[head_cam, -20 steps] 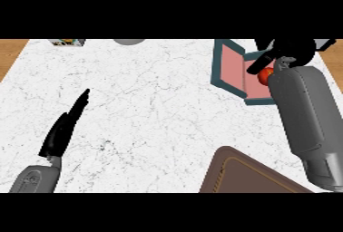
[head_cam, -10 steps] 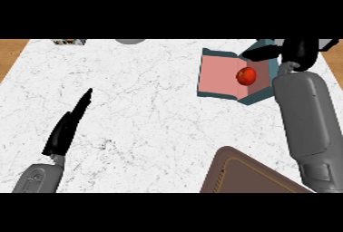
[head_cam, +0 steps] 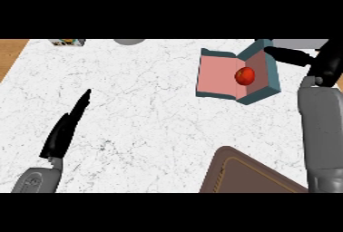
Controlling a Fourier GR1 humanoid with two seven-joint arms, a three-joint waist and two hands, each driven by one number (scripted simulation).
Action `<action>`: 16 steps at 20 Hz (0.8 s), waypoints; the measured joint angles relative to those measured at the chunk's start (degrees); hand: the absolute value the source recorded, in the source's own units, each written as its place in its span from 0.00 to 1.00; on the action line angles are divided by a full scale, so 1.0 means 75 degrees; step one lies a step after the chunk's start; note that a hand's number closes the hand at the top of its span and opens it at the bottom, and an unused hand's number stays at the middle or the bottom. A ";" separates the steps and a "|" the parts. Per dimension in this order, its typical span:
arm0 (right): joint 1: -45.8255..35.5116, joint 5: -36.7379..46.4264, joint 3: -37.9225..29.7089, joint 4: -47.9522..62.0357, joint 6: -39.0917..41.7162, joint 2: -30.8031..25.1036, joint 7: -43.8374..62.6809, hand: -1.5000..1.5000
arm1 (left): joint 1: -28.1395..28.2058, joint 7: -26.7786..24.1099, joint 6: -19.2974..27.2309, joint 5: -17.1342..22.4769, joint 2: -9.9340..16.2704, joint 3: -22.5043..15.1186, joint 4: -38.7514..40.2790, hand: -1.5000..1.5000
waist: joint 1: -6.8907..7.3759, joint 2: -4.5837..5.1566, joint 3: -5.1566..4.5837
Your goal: Pick the tomato from the tray and place it in the cardboard box
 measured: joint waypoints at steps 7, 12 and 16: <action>0.0970 -0.1444 -0.0693 -0.0338 -0.0257 -0.0408 -0.1723 0.00 | 0.0175 -0.0247 -0.0063 -0.0019 -0.0005 0.0154 0.0082 0.50 | -0.0034 -0.0005 -0.0002; 0.1858 -0.2412 -0.1214 -0.0686 -0.0139 -0.0717 -0.2700 0.00 | 0.0105 -0.0054 -0.0097 -0.0088 -0.0095 0.0163 -0.0006 0.50 | -0.0062 -0.0012 -0.0004; 0.2527 -0.3136 -0.1476 -0.0820 0.0062 -0.0896 -0.3325 0.00 | 0.0061 -0.0125 -0.0019 -0.0246 -0.0269 0.0153 0.0087 0.50 | -0.0066 -0.0013 -0.0006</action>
